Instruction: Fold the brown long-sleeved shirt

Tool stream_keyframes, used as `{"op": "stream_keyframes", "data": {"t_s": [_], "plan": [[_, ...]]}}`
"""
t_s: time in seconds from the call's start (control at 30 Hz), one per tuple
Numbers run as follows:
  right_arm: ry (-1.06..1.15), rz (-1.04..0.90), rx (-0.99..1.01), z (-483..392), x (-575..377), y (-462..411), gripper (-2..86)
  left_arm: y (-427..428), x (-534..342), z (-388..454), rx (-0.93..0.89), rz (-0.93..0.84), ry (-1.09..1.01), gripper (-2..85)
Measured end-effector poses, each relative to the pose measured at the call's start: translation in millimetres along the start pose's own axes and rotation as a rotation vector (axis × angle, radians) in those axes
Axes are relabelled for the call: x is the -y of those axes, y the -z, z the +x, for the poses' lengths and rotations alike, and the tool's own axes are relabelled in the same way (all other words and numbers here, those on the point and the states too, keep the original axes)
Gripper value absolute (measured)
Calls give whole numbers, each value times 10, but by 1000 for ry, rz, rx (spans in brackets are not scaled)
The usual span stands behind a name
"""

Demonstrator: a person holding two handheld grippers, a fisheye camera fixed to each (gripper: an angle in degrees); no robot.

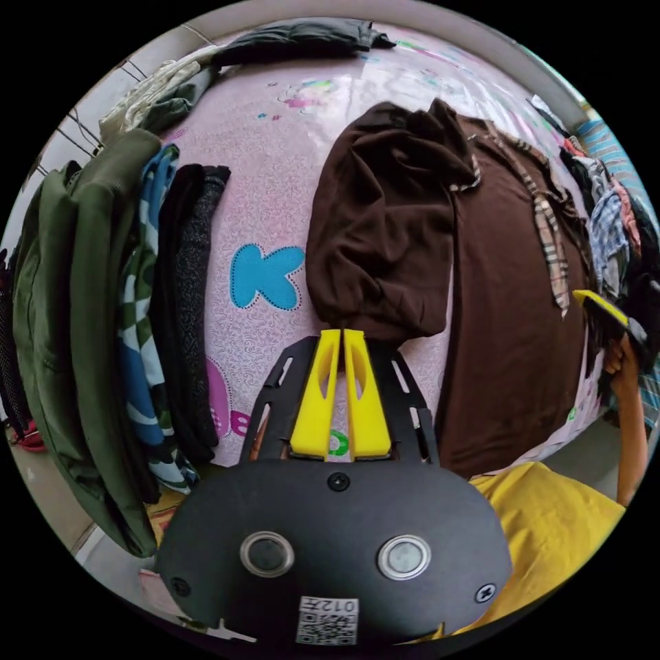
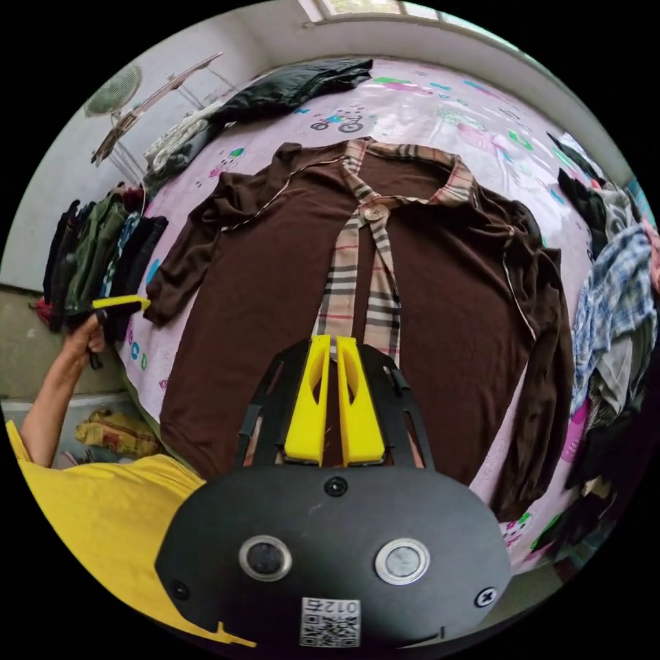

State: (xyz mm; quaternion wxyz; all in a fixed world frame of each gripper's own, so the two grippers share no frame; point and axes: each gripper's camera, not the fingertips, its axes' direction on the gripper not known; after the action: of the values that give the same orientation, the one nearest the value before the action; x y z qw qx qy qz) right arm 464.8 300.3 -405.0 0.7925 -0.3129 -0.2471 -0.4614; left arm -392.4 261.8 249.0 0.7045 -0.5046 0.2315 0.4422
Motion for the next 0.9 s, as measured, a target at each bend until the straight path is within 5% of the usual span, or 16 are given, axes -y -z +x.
{"op": "stream_keyframes", "data": {"t_s": [0.17,0.43,0.7,0.9], "plan": [[253,-58,-164,-484,49,-58,49,558,-81,-529,-129,118,39,0],[249,-68,-237,-627,304,23,13,1417,-19,-1269,-337,289,32,-1],[316,-134,-1,-810,505,92,19,1931,32,-2260,-733,482,156,-1],[214,-123,45,-472,504,274,22,2211,-50,-2600,-769,549,151,0]]}}
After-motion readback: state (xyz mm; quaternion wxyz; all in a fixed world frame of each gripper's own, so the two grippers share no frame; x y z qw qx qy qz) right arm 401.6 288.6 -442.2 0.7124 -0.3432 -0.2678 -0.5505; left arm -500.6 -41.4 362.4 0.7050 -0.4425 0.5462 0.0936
